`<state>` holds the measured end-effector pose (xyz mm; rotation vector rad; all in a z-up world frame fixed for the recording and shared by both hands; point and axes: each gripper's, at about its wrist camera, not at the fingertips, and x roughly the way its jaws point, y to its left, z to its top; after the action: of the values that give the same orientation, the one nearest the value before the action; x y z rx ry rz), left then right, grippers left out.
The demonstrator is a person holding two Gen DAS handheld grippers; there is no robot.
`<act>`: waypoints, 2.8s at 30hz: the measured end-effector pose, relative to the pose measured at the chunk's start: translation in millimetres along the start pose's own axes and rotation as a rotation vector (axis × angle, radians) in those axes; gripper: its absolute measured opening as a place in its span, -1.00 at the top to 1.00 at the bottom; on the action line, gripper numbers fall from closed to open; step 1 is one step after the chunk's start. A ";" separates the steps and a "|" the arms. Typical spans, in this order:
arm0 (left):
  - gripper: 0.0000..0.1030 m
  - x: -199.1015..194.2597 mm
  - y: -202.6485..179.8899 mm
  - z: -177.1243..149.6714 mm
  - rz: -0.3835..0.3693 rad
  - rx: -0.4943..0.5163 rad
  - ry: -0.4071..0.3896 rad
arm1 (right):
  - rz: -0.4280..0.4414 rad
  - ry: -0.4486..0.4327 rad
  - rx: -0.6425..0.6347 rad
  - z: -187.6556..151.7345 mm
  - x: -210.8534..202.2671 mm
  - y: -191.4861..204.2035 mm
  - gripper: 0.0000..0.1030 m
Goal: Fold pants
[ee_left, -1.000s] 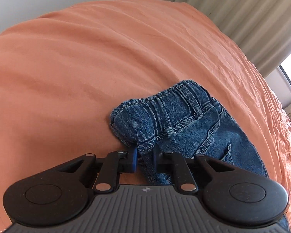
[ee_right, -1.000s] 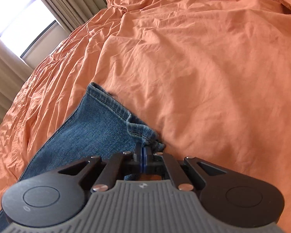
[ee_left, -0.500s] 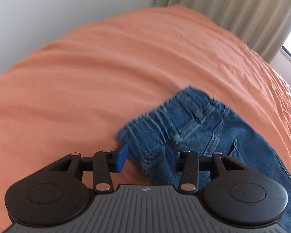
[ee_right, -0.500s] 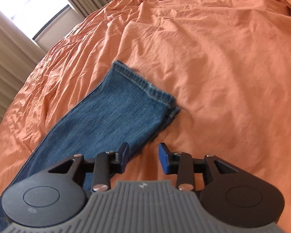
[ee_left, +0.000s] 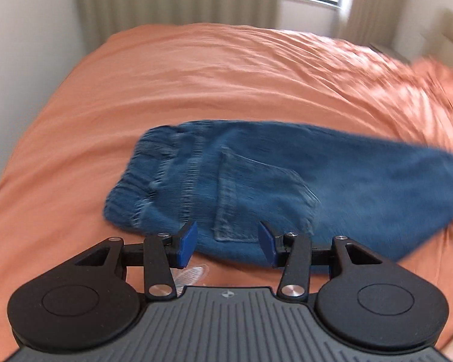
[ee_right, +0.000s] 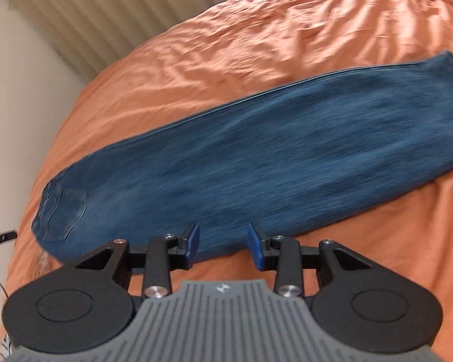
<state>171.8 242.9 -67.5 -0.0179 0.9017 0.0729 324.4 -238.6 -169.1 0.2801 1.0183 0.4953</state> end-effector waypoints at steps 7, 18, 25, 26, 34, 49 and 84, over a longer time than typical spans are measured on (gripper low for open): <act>-0.06 7.0 -73.5 -34.2 -0.105 0.342 0.028 | 0.060 0.072 -0.312 -64.4 62.1 115.2 0.37; -0.05 71.1 -131.6 -73.5 -0.173 0.587 0.116 | -0.023 -0.035 -0.651 -115.4 129.1 177.4 0.03; 0.09 68.0 -114.0 -37.8 -0.214 0.431 -0.025 | -0.047 -0.172 -0.834 -112.8 112.5 186.1 -0.05; 0.09 69.3 -111.5 -32.5 -0.219 0.414 -0.027 | -0.059 -0.184 -0.858 -113.5 113.5 186.7 -0.06; 0.13 74.8 -108.1 -16.2 -0.243 0.392 -0.017 | -0.183 -0.204 -0.913 -98.3 125.2 187.2 -0.05; 0.13 35.3 -94.8 -15.0 -0.258 0.375 -0.033 | -0.103 -0.196 -0.915 -96.0 140.5 222.6 0.87; 0.13 142.2 -34.8 30.5 -0.046 0.164 0.074 | -0.115 0.022 -0.445 31.6 208.5 153.7 0.78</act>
<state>286.1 217.6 -160.6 0.1122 0.9783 -0.0445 400.6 0.9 -239.1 -0.1794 0.9125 0.6059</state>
